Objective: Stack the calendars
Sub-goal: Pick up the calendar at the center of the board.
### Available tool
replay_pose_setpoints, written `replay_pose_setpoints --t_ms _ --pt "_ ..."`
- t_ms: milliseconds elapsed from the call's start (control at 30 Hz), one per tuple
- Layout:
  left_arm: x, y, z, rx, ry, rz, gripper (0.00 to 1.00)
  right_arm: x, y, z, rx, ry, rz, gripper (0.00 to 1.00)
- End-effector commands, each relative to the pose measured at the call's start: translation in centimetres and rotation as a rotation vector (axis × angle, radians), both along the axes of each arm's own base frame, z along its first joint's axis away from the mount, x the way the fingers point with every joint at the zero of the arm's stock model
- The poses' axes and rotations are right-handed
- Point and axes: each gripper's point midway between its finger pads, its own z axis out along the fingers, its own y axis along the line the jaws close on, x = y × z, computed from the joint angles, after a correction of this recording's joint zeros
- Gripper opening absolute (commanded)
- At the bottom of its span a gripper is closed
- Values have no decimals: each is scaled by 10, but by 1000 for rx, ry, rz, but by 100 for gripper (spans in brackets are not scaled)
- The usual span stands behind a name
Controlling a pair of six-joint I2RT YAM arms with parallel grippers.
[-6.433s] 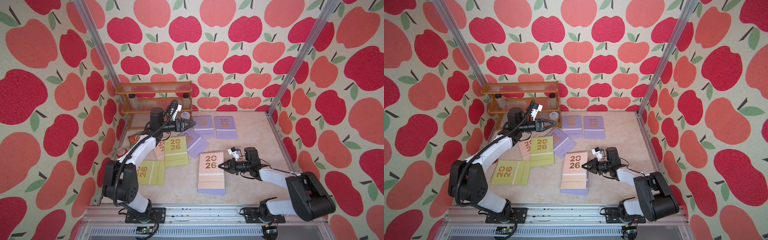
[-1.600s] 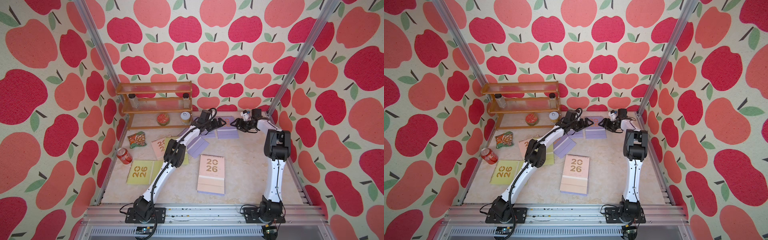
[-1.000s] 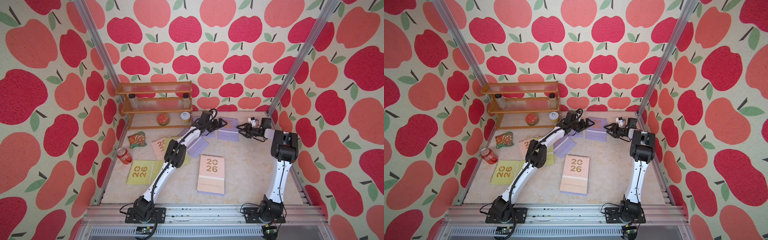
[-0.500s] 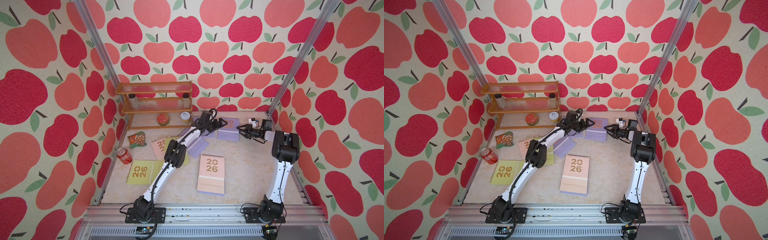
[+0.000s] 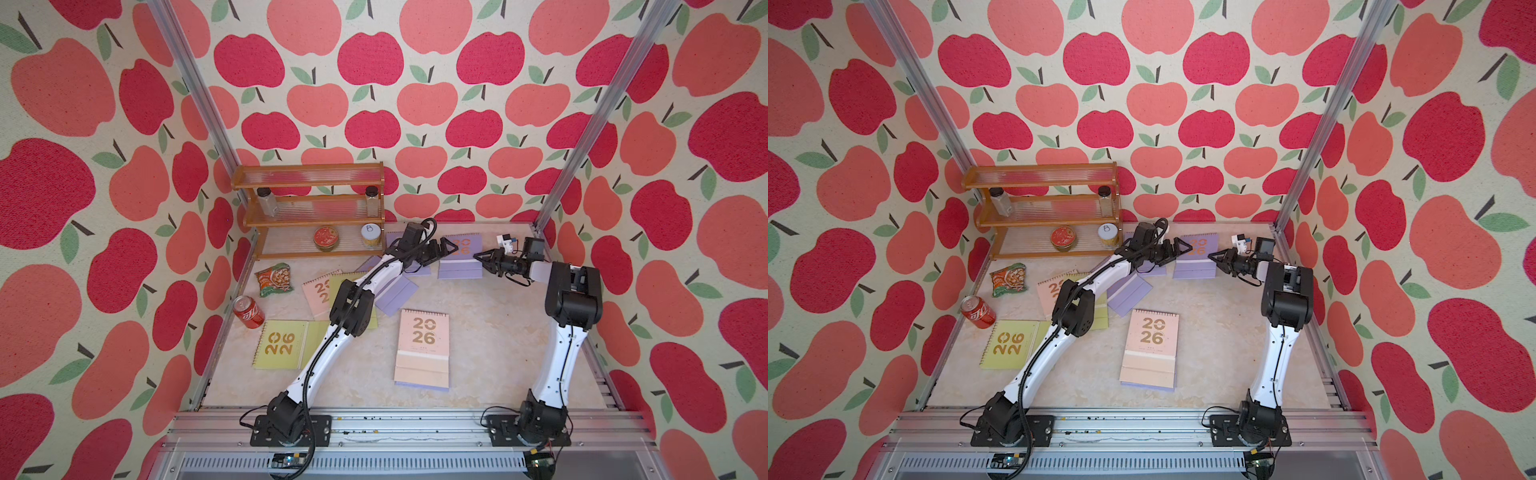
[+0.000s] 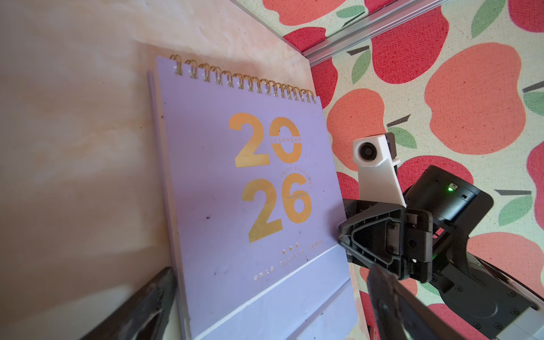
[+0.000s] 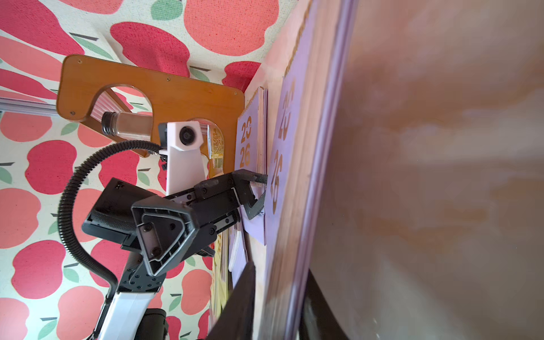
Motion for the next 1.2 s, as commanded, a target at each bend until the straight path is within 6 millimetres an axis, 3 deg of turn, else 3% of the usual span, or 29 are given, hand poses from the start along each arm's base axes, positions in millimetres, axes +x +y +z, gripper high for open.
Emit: replay_pose_setpoints --t_ms 0,67,233,300,433,600,733,900,1000,1067,1167 --pt "-30 -5 -54 66 140 -49 100 -2 7 20 -31 -53 5 8" --pt "-31 -5 -46 75 118 -59 99 -2 6 21 -40 -62 -6 0" --pt "-34 -5 -9 102 26 -89 99 -5 1 34 -70 -97 -29 0" --pt "-34 -3 15 106 -24 -98 99 -9 -1 43 -86 -111 -34 0" --pt "-31 9 84 156 -192 -78 99 -24 -6 70 -142 -153 -34 0" --pt "-20 48 183 175 -383 2 100 -47 -5 104 -165 -200 -17 0" --pt "-33 79 252 119 -454 -12 99 -70 0 138 -157 -256 -4 0" --pt "-64 120 292 78 -478 -61 99 -101 12 187 -137 -349 27 0" --pt "-72 160 309 9 -476 -31 99 -117 21 214 -107 -400 42 0" --pt "-84 191 327 -30 -510 6 99 -126 28 233 -75 -439 56 0" --pt "-110 221 341 -47 -543 17 99 -140 47 259 -25 -493 101 0"
